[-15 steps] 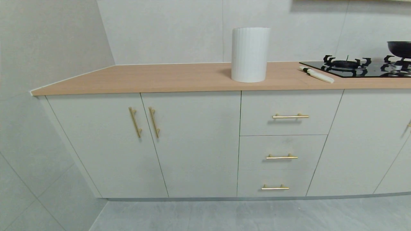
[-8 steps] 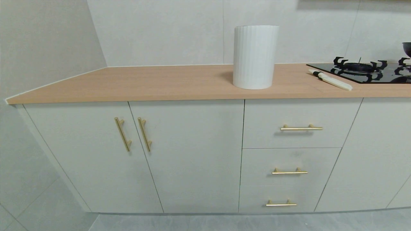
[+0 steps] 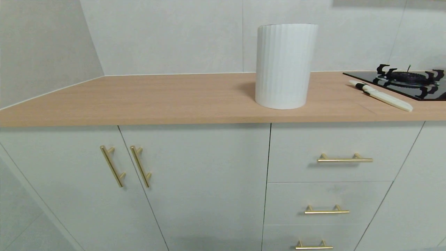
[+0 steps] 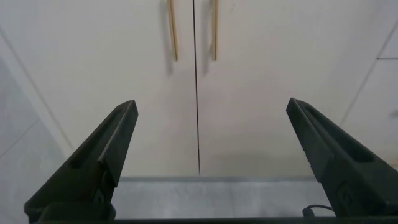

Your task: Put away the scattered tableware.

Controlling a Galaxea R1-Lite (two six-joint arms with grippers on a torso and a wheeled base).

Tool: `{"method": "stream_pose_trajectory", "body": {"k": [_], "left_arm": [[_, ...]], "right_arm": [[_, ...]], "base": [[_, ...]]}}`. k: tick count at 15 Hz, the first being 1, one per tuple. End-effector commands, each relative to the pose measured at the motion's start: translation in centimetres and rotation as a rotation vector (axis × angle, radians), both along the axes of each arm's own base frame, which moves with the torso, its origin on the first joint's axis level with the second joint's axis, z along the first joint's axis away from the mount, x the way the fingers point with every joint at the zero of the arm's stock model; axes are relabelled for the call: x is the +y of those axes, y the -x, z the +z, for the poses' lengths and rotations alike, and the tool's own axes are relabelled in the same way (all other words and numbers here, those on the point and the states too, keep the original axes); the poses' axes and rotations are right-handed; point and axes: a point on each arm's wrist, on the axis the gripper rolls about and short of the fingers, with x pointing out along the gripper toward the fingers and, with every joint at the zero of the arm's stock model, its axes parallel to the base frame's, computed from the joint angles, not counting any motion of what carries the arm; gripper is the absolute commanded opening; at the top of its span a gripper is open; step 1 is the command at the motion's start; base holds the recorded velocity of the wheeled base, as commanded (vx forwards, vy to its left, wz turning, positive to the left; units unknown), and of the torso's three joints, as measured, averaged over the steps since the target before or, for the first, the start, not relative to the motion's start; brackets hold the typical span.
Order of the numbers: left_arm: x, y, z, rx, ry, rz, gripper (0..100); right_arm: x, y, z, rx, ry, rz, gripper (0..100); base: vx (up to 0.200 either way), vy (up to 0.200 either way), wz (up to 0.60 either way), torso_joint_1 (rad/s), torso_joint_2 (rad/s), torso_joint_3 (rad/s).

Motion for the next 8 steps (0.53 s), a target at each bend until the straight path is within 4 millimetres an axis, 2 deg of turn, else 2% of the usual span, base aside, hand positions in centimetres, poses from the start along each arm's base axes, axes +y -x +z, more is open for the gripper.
{"method": "stream_pose_trajectory", "body": {"k": [1, 8], "left_arm": [[0.00, 0.00, 0.00, 0.001, 0.000, 0.001, 100], [0.00, 0.00, 0.01, -0.001, 0.002, 0.001, 100]], "right_arm": [[0.00, -0.01, 0.01, 0.002, 0.000, 0.001, 100], [0.00, -0.01, 0.01, 0.002, 0.000, 0.001, 100]], "base": [[0.200, 0.000, 0.00, 0.002, 0.00, 0.002], [0.000, 0.000, 0.00, 0.000, 0.00, 0.000]]}}
